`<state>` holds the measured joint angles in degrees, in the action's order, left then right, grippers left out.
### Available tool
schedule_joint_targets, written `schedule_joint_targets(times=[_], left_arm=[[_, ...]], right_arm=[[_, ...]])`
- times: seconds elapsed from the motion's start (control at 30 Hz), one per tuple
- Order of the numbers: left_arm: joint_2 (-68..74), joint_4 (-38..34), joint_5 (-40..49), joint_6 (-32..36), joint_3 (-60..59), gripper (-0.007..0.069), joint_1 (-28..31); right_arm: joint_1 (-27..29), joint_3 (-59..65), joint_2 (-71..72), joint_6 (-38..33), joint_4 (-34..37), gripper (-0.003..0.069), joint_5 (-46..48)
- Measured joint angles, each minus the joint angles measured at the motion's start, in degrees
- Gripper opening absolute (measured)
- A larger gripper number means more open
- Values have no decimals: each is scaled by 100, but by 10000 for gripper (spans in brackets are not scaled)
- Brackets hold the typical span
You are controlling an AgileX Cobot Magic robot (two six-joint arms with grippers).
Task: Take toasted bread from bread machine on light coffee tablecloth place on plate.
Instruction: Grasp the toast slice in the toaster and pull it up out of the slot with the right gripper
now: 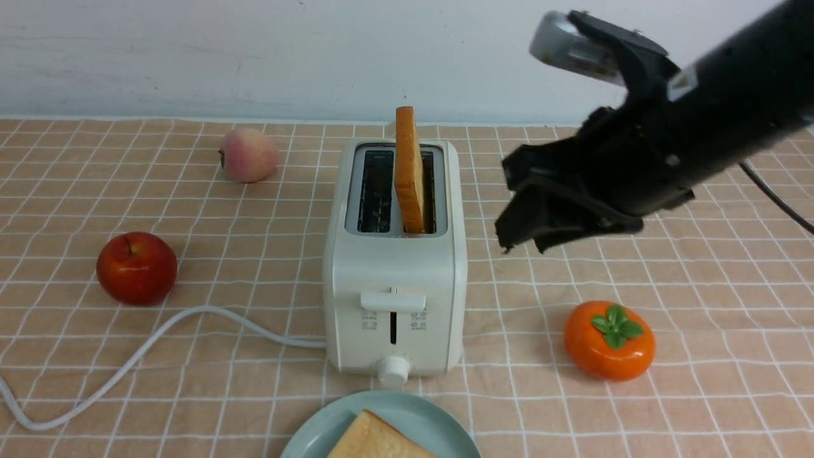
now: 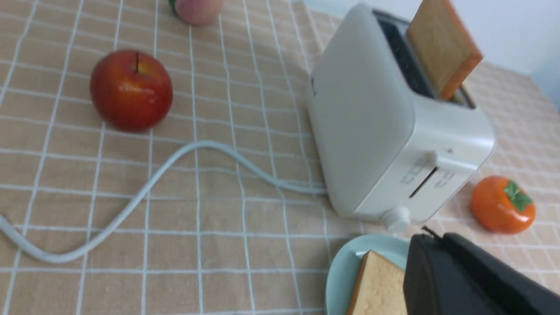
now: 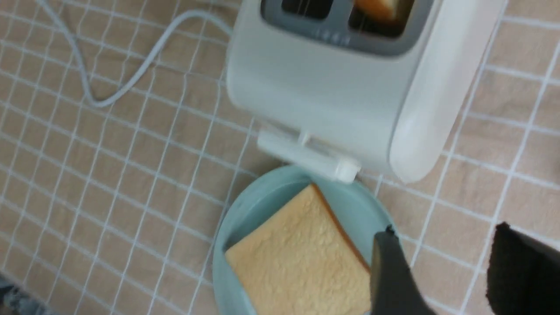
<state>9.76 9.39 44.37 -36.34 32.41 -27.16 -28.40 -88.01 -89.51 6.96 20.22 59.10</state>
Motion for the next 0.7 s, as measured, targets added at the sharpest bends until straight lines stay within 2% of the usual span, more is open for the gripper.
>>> schedule_joint_targets(times=[0.07, 0.17, 0.37, 0.6, 0.7], left_arm=[[-437, 6, 144, 0, 0, -14, 0], [-840, 12, 411, 0, 0, -14, 0], [-1082, -74, 891, -35, 6, -14, 0], [-1089, -230, 1173, -43, 6, -14, 0], [-1089, -257, 1226, -43, 6, -14, 0]], right_arm=[[-123, -675, -469, 541, -466, 398, 30], [-229, -1418, -1068, 934, -821, 471, 40], [-326, -2539, -2008, 1057, -892, 569, 207], [-391, -3019, -2734, 1062, -885, 581, 62], [-391, -3019, -2888, 996, -914, 529, 20]])
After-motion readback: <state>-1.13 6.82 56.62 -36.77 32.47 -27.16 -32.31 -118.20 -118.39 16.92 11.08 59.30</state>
